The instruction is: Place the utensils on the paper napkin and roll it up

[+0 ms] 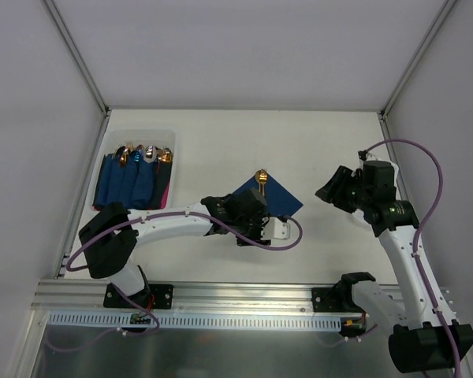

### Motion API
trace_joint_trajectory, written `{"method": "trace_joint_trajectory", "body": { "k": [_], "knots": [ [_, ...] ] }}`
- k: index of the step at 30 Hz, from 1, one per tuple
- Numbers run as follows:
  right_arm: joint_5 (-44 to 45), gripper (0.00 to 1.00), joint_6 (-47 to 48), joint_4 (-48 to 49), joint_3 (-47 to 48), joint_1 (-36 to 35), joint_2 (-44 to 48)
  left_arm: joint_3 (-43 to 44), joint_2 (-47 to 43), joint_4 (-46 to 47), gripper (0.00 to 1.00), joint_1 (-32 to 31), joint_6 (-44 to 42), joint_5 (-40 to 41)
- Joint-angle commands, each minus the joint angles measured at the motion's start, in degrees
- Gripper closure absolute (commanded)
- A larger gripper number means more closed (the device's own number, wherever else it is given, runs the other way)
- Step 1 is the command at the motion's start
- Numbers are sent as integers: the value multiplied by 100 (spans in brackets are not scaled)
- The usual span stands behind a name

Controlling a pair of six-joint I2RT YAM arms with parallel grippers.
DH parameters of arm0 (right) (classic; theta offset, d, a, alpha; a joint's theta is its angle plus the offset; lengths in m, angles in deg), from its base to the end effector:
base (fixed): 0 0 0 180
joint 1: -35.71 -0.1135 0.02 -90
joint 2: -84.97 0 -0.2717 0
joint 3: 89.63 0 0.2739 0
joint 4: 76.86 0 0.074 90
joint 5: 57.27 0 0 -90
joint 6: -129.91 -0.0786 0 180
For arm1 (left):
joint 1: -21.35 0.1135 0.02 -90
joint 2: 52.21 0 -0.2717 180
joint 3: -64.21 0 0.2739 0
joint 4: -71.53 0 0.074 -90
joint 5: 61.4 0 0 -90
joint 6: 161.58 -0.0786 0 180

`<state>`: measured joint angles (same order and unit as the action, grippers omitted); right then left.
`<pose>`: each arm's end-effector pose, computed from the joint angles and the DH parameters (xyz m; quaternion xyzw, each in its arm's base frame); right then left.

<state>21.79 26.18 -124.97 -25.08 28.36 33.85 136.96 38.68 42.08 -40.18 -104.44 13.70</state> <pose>0.2363 0.0455 0.3026 0.0049 0.8828 0.1675 0.4389 0.1661 -0.3486 0.1892 0.7101 0.5937 -0.2059 0.3176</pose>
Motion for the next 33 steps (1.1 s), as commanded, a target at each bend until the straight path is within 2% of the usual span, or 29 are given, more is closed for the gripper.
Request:
{"method": "trace_joint_trajectory", "body": {
  "k": [1, 5, 16, 24, 31, 33],
  "knots": [
    [-215, 48, 117, -260, -180, 67, 145, -94, 332, 721, 60, -7, -449, -119],
    [-286, 49, 134, -259, -356, 85, 163, -77, 605, 1046, 61, -7, -520, -311],
    [-383, 48, 214, -268, -496, 138, 207, 81, 1141, 1196, 61, 19, -660, -672],
    [-444, 48, 231, -268, -576, 252, 277, 178, 1518, 1179, 69, 203, -555, -760],
    [-514, 49, 231, -259, -567, 322, 330, 240, 1607, 986, 84, 502, -449, -892],
    [-532, 49, 257, -268, -549, 340, 304, 239, 1590, 907, 94, 502, -441, -945]
  ]
}}
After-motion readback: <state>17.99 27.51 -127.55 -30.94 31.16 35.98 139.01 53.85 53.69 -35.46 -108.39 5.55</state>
